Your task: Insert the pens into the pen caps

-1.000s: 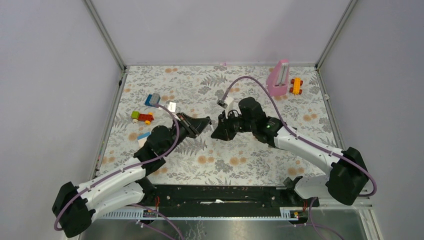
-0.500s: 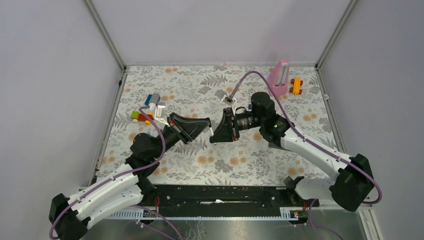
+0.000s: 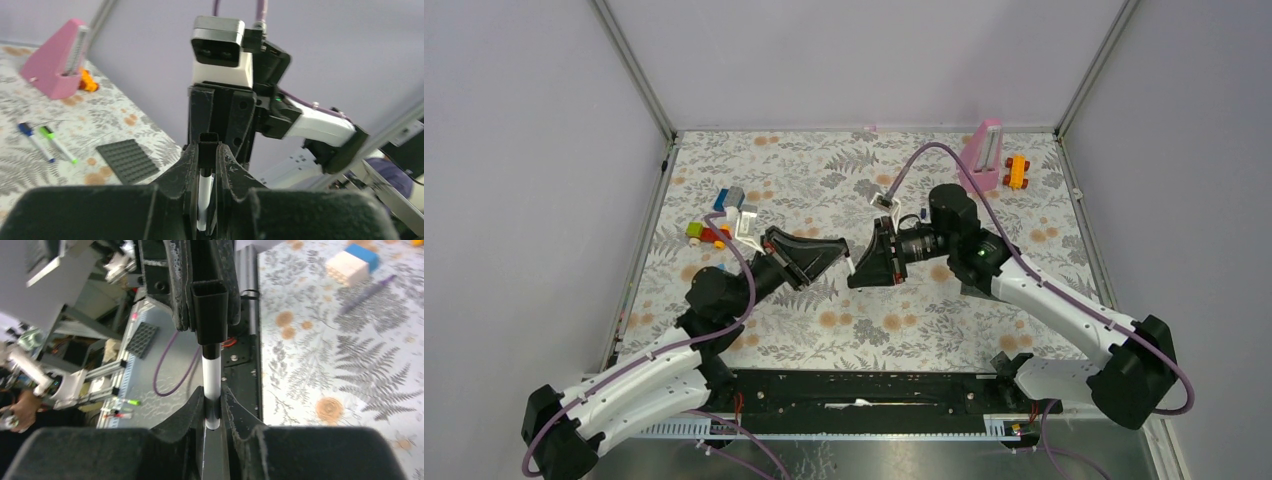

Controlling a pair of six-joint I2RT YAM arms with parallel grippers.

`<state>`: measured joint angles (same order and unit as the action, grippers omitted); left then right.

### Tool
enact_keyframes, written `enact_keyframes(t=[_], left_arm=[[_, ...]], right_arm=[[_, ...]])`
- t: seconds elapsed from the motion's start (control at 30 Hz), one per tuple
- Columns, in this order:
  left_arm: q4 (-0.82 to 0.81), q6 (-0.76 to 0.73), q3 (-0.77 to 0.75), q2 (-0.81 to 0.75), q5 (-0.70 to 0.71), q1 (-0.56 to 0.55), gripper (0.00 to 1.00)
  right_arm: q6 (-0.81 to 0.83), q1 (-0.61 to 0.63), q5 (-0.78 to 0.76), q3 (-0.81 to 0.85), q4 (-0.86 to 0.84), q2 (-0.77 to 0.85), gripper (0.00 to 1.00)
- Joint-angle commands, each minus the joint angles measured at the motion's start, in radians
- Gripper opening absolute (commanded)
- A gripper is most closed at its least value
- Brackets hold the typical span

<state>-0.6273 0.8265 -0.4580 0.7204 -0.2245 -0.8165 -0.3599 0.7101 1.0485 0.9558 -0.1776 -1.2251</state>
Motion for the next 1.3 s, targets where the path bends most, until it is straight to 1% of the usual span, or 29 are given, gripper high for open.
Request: enact_keyframes(t=[0.0,0.1,0.17,0.27,0.4,0.5,0.63,0.8,0.9,1.0,1.1,1.27], left_arm=[[0.358,-0.019,0.024,0.059,-0.054,-0.033,0.00],[0.427,-0.023,-0.008,0.101,0.017,-0.033,0.00],[0.470,-0.024,-0.027,0.136,0.061,-0.032,0.00],[0.514,-0.021,-0.042,0.196,0.115,-0.033,0.00],[0.539,0.011,-0.056,0.275,0.147,-0.033,0.00],[0.595,0.027,-0.094,0.346,0.174,-0.033,0.00],[0.665,0.041,-0.156,0.443,0.178,-0.033,0.00],[0.651,0.046,-0.176,0.516,0.138,-0.033,0.00],[0.647,0.034,-0.175,0.512,0.137,-0.033,0.00],[0.643,0.008,-0.167,0.477,0.139,-0.033,0.00],[0.613,-0.022,-0.139,0.424,0.113,-0.029,0.00],[0.567,-0.059,-0.080,0.325,0.064,-0.020,0.00]], right_arm=[[0.138,-0.024,-0.372,0.143,-0.008,0.027,0.00],[0.147,-0.023,-0.509,0.153,0.043,-0.013,0.00],[0.140,-0.024,-0.573,0.153,0.051,-0.040,0.00],[0.117,-0.024,-0.627,0.148,0.046,-0.096,0.00],[0.096,-0.023,-0.718,0.144,0.056,-0.174,0.00],[0.079,-0.023,-0.784,0.123,0.039,-0.226,0.00],[0.061,-0.020,-0.811,0.108,0.015,-0.298,0.00],[0.040,-0.017,-0.779,0.089,-0.016,-0.324,0.00],[0.051,-0.017,-0.772,0.077,-0.019,-0.302,0.00],[0.068,-0.023,-0.734,0.060,-0.020,-0.263,0.00],[0.071,-0.043,-0.627,0.034,-0.056,-0.219,0.00],[0.047,-0.077,-0.368,-0.018,-0.154,-0.121,0.00]])
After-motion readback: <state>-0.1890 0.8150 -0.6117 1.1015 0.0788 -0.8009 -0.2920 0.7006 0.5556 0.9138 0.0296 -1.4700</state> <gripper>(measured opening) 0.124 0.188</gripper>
